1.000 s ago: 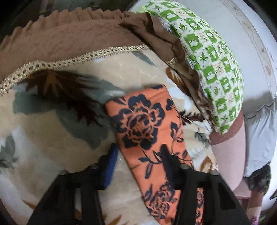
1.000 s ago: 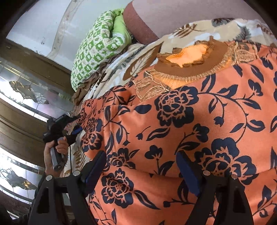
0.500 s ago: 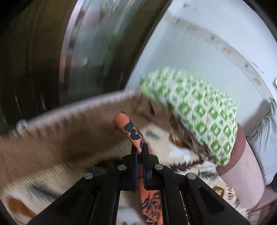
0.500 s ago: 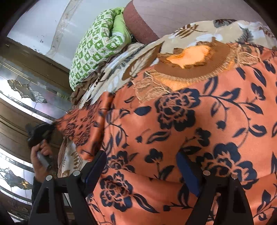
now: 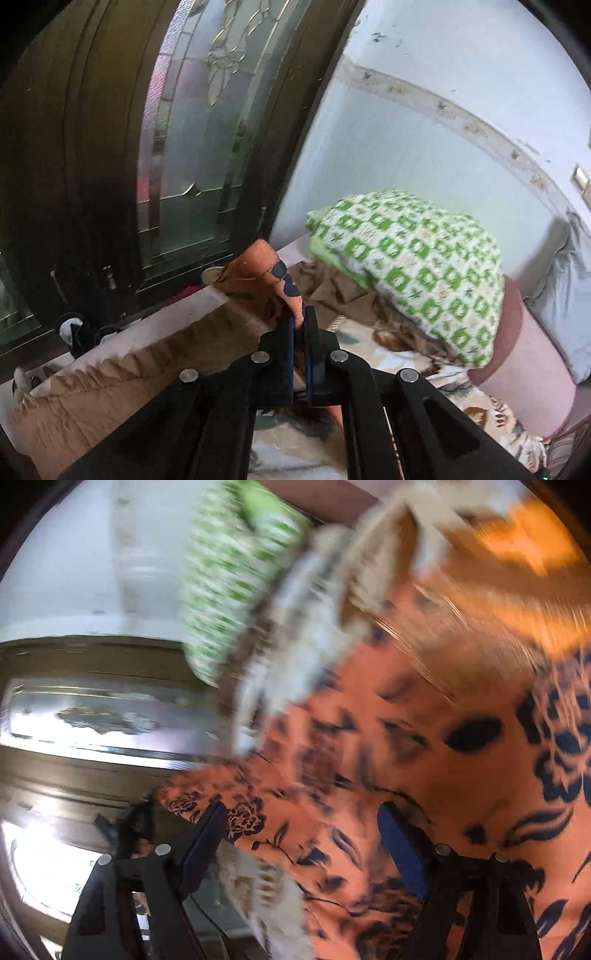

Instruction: Fold small clothes

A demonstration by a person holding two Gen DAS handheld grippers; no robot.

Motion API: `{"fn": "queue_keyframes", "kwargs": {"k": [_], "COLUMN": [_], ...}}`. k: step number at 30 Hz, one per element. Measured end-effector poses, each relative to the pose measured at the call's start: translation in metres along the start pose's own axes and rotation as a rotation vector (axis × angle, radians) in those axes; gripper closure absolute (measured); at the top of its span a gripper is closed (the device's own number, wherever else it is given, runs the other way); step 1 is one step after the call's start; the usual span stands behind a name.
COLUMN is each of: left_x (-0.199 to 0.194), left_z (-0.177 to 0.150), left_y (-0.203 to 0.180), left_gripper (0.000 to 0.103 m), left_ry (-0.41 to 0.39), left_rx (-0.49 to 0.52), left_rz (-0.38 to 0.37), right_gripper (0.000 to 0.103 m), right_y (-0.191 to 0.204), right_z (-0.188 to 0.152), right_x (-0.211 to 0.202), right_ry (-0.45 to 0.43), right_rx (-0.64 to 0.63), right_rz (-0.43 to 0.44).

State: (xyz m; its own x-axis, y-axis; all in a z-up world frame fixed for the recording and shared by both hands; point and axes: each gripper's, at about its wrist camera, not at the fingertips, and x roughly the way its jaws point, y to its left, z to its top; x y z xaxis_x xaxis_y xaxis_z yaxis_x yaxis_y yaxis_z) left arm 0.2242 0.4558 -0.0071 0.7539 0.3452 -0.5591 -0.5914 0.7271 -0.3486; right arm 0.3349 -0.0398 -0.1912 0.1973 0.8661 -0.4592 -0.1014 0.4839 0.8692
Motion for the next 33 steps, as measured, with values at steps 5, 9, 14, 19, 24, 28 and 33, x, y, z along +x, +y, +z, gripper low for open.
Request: {"fn": "queue_keyframes", "kwargs": {"k": [5,9,14,19,24,28,33], "left_x": [-0.005,0.0,-0.015,-0.068,-0.136,-0.171,-0.146], "left_z": [-0.004,-0.004,-0.008,-0.024,-0.094,-0.185,-0.33], "left_y": [-0.016,-0.026,-0.061,-0.152,-0.277,-0.368,-0.447], "left_gripper": [0.099,0.099,0.099,0.099,0.099,0.099,0.098], "left_ry": [0.014,0.035,0.028,-0.025,-0.023,0.084,0.317], "left_rx": [0.044,0.041,0.102,0.236,0.422,0.516,0.68], "left_rz": [-0.019,-0.034,-0.075,-0.239,-0.503,-0.703,-0.732], "right_gripper": [0.018,0.018,0.018,0.018,0.018,0.018,0.018], "right_y": [-0.016,-0.004,-0.028,-0.045,-0.059,-0.069,-0.1], "right_z": [-0.005,-0.03,-0.059,-0.073,-0.082,-0.088,-0.108], "right_x": [-0.007,-0.046,-0.103,-0.163,-0.236,-0.287,-0.346], "right_ry": [0.037,0.025,-0.036,-0.124,-0.24,-0.35,-0.445], "right_rx": [0.07,-0.062,-0.043,-0.038,-0.027,-0.019,0.059], "right_rz": [-0.081,-0.155,-0.198,-0.197,-0.172,-0.182,-0.181]}}
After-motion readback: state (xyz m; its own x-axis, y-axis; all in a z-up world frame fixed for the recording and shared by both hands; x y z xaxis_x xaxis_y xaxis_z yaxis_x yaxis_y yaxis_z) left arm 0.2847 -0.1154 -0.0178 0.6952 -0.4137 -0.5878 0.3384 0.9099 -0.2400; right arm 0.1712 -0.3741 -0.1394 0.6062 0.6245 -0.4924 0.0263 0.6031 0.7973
